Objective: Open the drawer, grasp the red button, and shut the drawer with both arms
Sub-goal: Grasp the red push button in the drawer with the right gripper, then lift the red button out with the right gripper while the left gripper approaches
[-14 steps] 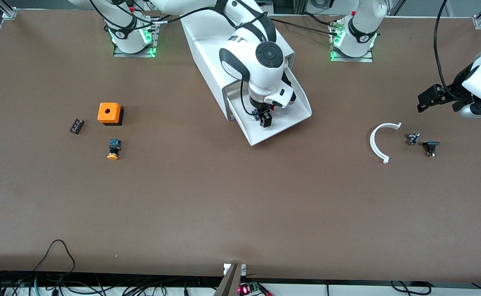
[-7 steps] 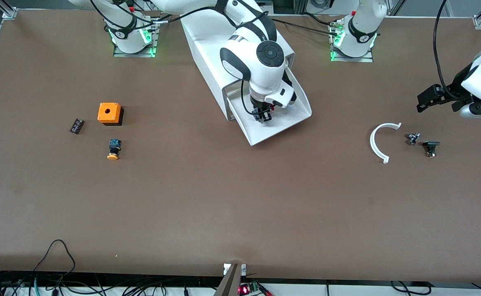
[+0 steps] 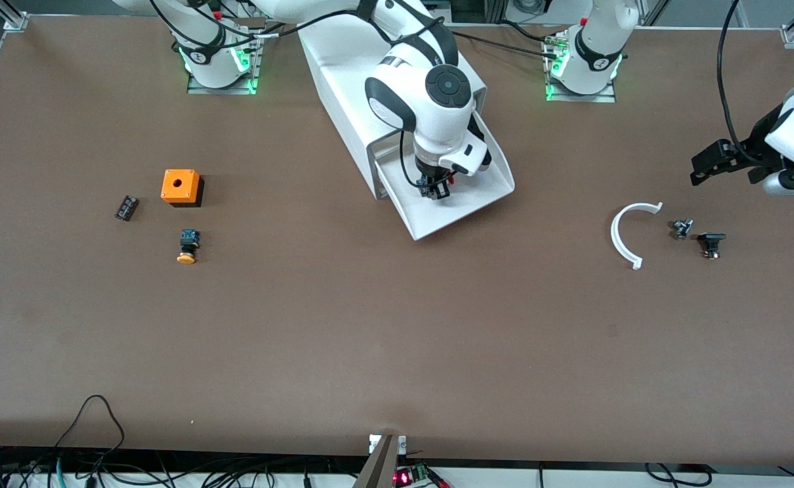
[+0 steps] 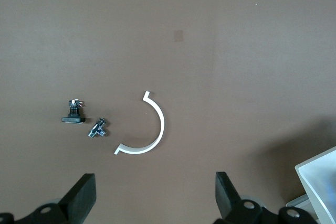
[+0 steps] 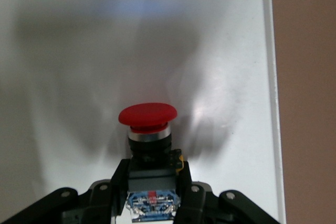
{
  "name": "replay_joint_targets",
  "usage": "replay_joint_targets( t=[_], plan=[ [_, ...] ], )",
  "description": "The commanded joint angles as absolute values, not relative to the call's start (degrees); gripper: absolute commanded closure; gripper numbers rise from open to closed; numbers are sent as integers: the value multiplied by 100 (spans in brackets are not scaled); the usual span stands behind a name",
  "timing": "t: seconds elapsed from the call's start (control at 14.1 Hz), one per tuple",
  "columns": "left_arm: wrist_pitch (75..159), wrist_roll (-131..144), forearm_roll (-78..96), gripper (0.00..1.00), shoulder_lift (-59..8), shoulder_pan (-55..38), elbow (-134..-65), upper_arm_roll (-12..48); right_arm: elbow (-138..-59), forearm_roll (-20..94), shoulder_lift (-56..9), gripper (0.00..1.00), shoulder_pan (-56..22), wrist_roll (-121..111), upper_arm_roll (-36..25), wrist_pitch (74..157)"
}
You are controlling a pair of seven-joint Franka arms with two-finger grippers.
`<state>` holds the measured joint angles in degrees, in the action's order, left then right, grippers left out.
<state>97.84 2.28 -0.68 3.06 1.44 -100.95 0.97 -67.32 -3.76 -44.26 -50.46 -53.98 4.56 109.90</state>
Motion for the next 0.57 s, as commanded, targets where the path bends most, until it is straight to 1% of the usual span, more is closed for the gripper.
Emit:
replay_joint_targets(
  t=[0.0,0.21,0.5],
  plan=[
    [9712,299,-220,0,264,132,-10002,114,-6522,-440,-4544,77,-5098,-5256,475,11135],
    [9721,290,-220,0,281,106,-10020,123,-6478,-422,-4404,77,-5150,-4844,466,11206],
    [9931,308,-220,0,264,88,-10107,123,-6092,-413,-4272,77,-5037,-4238,387,11127]
  ],
)
